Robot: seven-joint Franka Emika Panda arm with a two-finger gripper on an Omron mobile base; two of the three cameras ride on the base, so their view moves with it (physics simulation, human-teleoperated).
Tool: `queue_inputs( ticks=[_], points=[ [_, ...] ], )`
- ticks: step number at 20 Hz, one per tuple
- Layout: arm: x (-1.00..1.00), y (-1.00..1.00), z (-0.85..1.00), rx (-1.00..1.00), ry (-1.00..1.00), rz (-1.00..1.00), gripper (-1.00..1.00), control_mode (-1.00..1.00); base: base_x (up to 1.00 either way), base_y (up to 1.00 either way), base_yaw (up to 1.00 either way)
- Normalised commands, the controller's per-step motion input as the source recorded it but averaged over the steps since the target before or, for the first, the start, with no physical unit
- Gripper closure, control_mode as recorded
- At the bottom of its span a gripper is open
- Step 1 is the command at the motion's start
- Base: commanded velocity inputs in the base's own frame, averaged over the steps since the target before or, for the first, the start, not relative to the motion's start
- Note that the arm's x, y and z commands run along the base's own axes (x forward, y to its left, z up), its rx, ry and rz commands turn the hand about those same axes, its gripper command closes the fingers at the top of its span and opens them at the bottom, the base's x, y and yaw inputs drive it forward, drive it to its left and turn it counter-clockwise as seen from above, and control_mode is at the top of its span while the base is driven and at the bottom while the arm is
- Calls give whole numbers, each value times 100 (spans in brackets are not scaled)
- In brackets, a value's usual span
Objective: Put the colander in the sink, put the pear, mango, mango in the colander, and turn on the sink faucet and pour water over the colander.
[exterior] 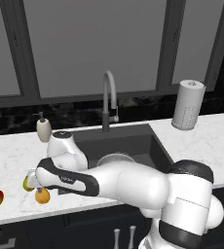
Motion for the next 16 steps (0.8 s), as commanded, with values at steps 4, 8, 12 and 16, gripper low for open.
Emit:
queue_inputs(
  ticks=[4,8,12,16],
  points=[
    [15,19,-28,-10,5,0,-100,-100,0,0,0],
    [19,14,-26,-9,0,0,-100,-100,0,0,0],
    [23,21,-21,-8,0,0,-100,-100,0,0,0],
    [20,28,-17,0,0,0,-100,-100,0,0,0]
  ],
)
